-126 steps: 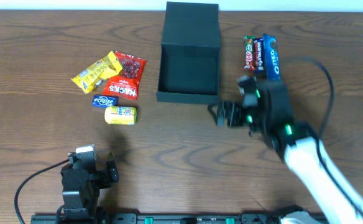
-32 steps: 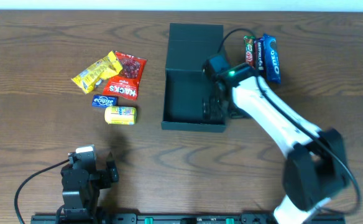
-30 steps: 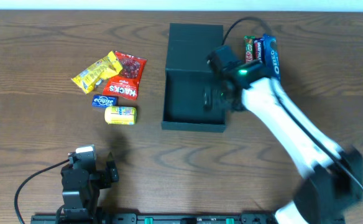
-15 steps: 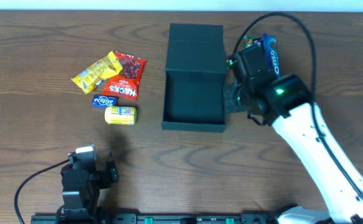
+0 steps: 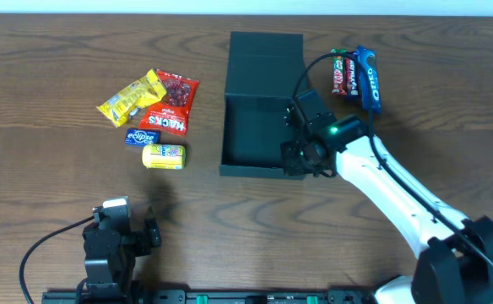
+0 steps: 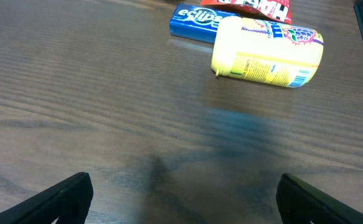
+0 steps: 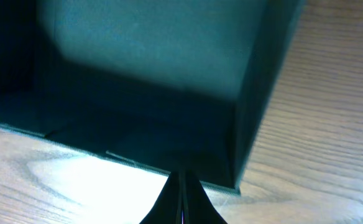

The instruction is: Pack container

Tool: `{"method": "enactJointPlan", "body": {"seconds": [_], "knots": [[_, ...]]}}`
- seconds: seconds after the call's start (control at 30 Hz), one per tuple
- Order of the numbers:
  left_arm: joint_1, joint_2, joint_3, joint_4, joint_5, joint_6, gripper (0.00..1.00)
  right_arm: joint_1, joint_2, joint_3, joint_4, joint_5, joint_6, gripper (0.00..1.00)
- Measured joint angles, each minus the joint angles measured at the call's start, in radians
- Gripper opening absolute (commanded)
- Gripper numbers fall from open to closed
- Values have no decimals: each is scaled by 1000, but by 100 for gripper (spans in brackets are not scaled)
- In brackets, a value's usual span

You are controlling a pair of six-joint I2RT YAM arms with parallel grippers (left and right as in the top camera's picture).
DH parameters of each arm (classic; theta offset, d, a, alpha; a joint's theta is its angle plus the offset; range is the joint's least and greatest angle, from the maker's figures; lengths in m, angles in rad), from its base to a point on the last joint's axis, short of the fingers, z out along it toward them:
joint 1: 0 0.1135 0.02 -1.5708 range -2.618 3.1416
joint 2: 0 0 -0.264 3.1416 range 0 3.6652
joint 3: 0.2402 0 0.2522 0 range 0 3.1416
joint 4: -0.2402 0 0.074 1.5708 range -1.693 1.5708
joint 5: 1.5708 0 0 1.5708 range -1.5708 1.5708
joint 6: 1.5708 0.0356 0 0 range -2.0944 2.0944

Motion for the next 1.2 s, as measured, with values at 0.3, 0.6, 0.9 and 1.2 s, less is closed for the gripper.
{"method": "enactJointPlan", "body": {"seconds": [0.3,0.6,0.9,1.2], "knots": [[0,0,0,0,0,0,95,3,48,0,3,52,9,1],[0,0,0,0,0,0,95,3,50,0,0,127,24,2],[0,0,0,0,0,0,95,3,50,0,-18,164,25,1],[0,0,0,0,0,0,95,3,50,0,-23,166,25,1]]}}
